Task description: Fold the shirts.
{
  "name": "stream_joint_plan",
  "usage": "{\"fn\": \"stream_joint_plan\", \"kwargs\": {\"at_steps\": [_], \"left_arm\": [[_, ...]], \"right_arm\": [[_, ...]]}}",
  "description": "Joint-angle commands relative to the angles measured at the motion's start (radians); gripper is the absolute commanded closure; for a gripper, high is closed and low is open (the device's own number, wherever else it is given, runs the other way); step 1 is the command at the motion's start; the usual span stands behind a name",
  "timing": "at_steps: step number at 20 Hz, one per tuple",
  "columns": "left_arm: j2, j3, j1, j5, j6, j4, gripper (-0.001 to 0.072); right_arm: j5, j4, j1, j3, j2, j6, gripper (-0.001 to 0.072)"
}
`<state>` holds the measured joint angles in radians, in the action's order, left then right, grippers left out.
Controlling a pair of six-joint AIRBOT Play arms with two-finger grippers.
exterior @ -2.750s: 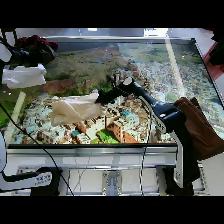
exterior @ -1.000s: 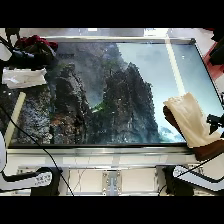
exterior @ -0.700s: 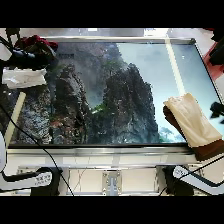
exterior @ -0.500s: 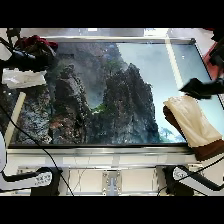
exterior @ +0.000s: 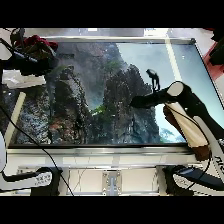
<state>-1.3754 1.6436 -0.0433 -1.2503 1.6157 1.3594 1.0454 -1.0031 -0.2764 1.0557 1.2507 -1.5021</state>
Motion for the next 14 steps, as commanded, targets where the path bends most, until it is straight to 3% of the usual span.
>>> {"fn": "stream_joint_plan", "kwargs": {"at_steps": [1, 3, 14], "left_arm": [[0.001, 0.000, 0.000, -0.004, 0.000, -0.002, 0.0683], [0.001, 0.000, 0.000, -0.004, 0.000, -0.002, 0.0683], [0.001, 0.000, 0.000, -0.004, 0.000, -0.002, 0.0683]], "right_arm": [[0.028, -0.001, -0.113, -0.044, 0.013, -0.319, 0.0330], [0.028, 0.013, -0.147, -0.044, 0.013, -0.384, 0.0330], [0.026, 0.012, -0.167, -0.044, 0.013, -0.384, 0.0330]]}}
